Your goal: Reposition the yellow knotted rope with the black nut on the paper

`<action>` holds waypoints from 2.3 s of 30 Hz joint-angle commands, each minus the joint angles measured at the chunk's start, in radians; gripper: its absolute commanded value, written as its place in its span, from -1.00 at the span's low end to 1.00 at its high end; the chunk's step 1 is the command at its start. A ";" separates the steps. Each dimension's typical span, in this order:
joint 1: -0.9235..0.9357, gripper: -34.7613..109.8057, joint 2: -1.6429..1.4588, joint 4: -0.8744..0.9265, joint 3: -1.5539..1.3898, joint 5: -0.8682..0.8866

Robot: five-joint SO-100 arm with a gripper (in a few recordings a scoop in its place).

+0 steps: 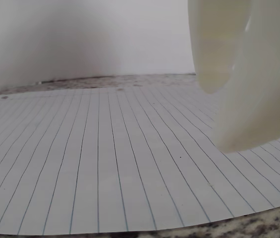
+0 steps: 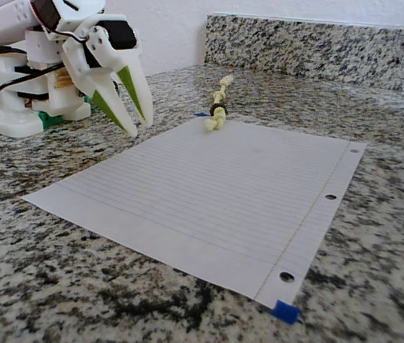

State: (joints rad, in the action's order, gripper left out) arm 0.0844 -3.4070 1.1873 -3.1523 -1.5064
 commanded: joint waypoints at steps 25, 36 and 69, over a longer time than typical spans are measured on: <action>-0.026 -0.13 0.060 -0.178 0.173 0.002; -0.172 -0.13 0.503 -0.233 0.520 0.003; -0.442 0.01 1.454 -0.031 1.083 -0.287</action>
State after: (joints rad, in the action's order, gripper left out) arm -0.3359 -1.9558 1.1628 -2.1062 -1.7794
